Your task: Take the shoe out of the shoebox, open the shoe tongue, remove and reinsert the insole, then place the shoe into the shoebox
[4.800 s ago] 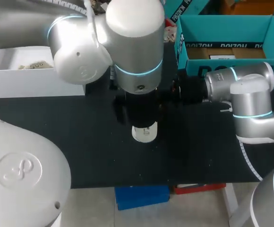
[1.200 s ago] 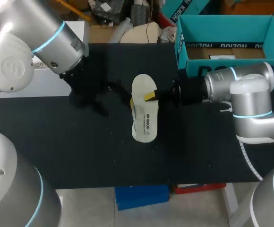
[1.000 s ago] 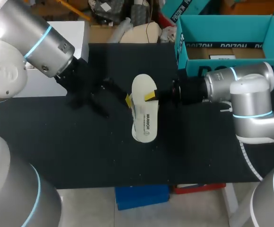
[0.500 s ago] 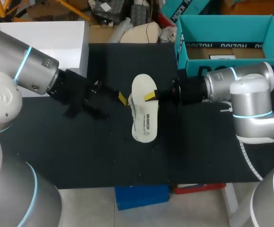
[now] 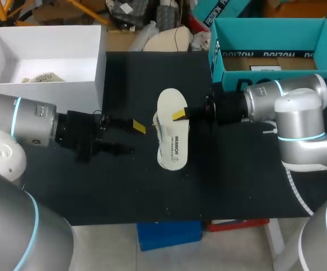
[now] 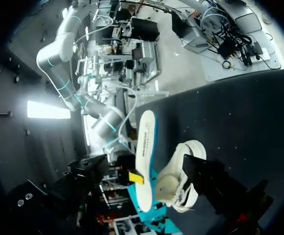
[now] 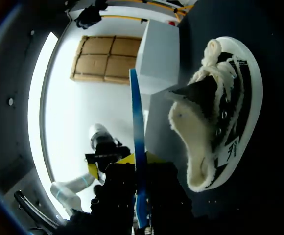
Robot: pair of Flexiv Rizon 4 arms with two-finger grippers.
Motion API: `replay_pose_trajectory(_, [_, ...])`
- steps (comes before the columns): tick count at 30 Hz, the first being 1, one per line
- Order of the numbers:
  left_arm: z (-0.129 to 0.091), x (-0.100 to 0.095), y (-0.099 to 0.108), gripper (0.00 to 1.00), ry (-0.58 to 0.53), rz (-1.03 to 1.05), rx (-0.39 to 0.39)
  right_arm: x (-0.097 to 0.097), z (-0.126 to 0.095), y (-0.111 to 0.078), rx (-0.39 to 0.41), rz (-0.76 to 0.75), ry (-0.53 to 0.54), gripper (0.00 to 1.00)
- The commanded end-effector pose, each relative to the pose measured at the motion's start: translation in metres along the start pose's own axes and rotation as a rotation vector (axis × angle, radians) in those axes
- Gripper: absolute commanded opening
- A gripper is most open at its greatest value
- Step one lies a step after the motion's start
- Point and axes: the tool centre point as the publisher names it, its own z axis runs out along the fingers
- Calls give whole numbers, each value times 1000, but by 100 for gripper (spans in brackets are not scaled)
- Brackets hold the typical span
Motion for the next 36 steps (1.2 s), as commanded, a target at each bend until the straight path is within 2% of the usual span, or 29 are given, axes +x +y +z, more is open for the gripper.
replay_pose_trajectory(1, [1, 1, -3, 100, -1, 2, -20, 0, 1, 0, -1, 0, 0, 0])
replay_pose_trajectory(4, [2, 1, -3, 100, -19, 25, -28, 0, 1, 0, -1, 0, 0, 0])
replay_pose_trajectory(9, [12, 4, -4, 100, -158, 59, -43, 0, 1, 0, -1, 0, 0, 0])
replay_pose_trajectory(14, [23, 10, 2, 100, -242, 77, -44, 0, 1, 0, -1, 0, 0, 0])
replay_pose_trajectory(21, [40, 5, 16, 100, -330, 119, -35, 0, 1, 0, -1, 0, 0, 0])
replay_pose_trajectory(24, [49, 3, 22, 76, -335, 135, -25, 0, 1, 0, -1, 0, 0, 0])
replay_pose_trajectory(26, [55, 2, 25, 77, -333, 140, -24, 0, 1, 0, -1, 0, 0, 0])
replay_pose_trajectory(28, [61, 3, 28, 54, -331, 146, -22, 0, 1, 0, -1, 0, 0, 0])
replay_pose_trajectory(29, [64, 3, 29, 48, -332, 148, -23, 0, 1, 0, -1, 0, 0, 0])
replay_pose_trajectory(31, [69, 3, 31, 41, -340, 146, -19, 0, 1, 0, -1, 0, 0, 0])
replay_pose_trajectory(36, [82, 6, 33, 38, -343, 150, -15, 0, 1, 0, -1, 0, 0, 0])
